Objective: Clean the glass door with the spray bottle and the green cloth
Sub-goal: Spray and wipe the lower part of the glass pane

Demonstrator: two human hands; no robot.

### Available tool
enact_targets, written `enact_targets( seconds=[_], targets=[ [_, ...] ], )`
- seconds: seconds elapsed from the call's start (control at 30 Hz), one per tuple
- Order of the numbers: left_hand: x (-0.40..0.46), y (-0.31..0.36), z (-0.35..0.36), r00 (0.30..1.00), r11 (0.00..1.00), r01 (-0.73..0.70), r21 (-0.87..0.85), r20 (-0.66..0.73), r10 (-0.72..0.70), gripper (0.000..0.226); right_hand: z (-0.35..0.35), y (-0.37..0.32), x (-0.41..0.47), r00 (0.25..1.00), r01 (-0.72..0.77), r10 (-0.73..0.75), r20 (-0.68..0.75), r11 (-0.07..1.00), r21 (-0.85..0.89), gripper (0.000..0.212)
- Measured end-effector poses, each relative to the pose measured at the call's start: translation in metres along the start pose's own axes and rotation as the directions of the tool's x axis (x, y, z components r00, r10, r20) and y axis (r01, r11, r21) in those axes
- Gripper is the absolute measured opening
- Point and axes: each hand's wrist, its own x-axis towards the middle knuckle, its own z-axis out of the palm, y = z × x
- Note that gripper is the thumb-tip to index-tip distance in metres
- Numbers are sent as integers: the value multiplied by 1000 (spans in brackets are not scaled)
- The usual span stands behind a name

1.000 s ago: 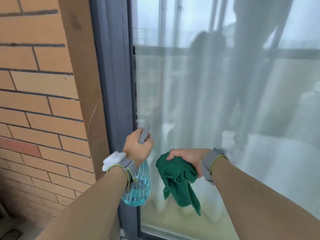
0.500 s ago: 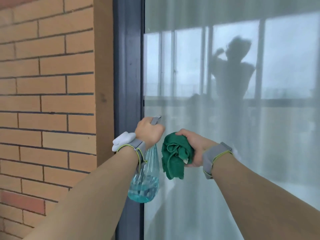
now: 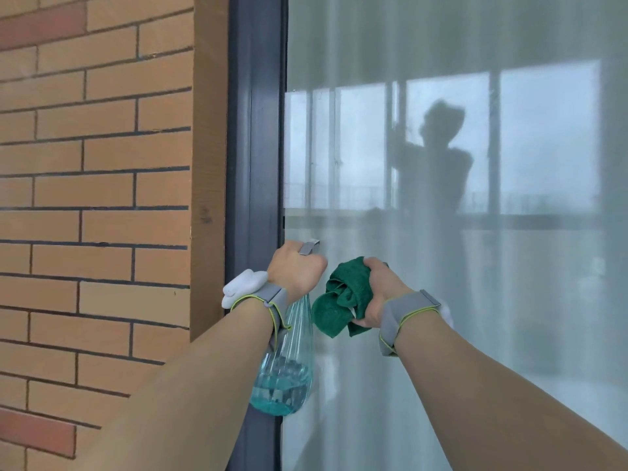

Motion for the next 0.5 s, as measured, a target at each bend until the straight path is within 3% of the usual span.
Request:
enact_targets(
  seconds=[0.13,0.23,0.3,0.4,0.5],
  targets=[
    [-2,0,0,999,1000,15,14,33,-16,26,4,21,4,982,104,-72,-175,977,184,65],
    [-1,-5,-5,997,999,37,9,64,-38,25,9,47,-3,935,154,-67,-348,961,230,65],
    [-1,-12,-10,998,999,35,-20,60,-34,18,20,68,-5,955,76,32,-296,936,344,71],
    [-2,-22,-23,1000,997,2,-73,-10,-3,19,42,87,17,976,19,63,-208,930,366,62],
    [-6,-31,-35,999,997,-32,-77,-18,31,16,55,100,31,981,20,42,-191,950,312,69]
  ],
)
